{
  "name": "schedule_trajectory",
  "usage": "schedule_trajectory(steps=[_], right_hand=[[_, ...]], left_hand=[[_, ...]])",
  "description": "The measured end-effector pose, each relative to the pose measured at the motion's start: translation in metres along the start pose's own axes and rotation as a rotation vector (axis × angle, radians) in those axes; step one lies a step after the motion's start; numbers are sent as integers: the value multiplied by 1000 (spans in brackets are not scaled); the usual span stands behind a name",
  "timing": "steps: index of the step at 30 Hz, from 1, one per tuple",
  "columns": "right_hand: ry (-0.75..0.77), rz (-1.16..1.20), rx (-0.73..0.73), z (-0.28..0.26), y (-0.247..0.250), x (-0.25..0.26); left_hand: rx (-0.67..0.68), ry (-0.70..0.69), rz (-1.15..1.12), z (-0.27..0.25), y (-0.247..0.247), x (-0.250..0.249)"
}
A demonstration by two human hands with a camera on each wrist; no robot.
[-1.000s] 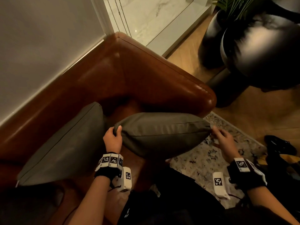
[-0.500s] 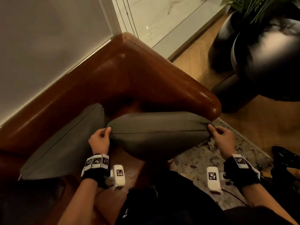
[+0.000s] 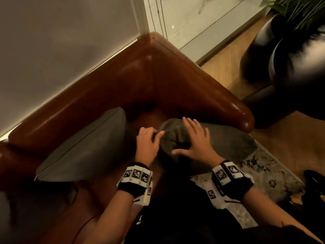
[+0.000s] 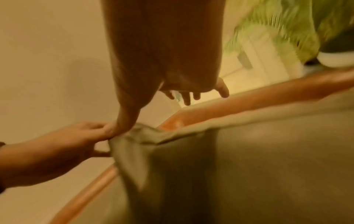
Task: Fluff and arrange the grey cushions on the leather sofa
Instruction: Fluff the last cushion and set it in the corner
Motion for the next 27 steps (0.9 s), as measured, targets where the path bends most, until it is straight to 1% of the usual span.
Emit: schedule_trajectory(steps=[1,2,4,5,6,7,9,11,12,14,15,17,18,19,21,22,23,24,26,27], right_hand=[[48,36,31,7,-4,12],[87,81,-2,11,-4,21],[156,119,-172,10,5,30],[186,119,-244,5,10,32],[202,144,-268,-2,15,31],[193,187,-268,-11,21,30],[181,293,-294,-29,42,24],[162,397,-340,-53,77,23],[162,465,-354,-66,95,24],[180,630,-411,-91,125,25],[159,730,-452,-100,134,22],[100,856,-526,-109,141,9],[54,849,-574,-109,141,2],[7,825,-625,-109,139,-5],[-133,742,-742,-105,128,-33],[-222,689,-784,-104,120,-51],[-327,635,-784,-102,108,-73],[-468,570,-738,-99,94,-93],[-703,516,-577,-96,68,-111],[-740,536,-510,-93,56,-107]], left_hand=[[11,-54,0,-5,-2,-12],[14,-95,-16,-11,-3,-21],[-9,-110,-155,-16,5,-24],[-29,-74,-252,-15,14,-17],[-50,-10,-316,-13,21,-5],[-67,74,-332,-9,27,12],[-58,289,-264,-1,32,65],[38,539,-172,2,31,116],[94,638,-172,3,29,133],[168,749,-243,10,25,144],[181,781,-340,17,24,140],[204,839,-571,31,23,125],[227,833,-616,36,23,116],[248,809,-594,40,27,107],[285,753,-611,44,31,92],[322,725,-667,43,33,82],[362,690,-731,41,34,71],[401,648,-795,39,33,60],[470,561,-852,34,24,37],[496,515,-846,31,16,26]])
Point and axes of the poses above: each hand's wrist, its own z-axis towards the middle knuckle, its own y-axis out of the back of the hand, x = y × z, the point moved 4 cm from there along z, towards the middle knuckle, and after that the axes turned 4 degrees about y, right-handed, at the moved point
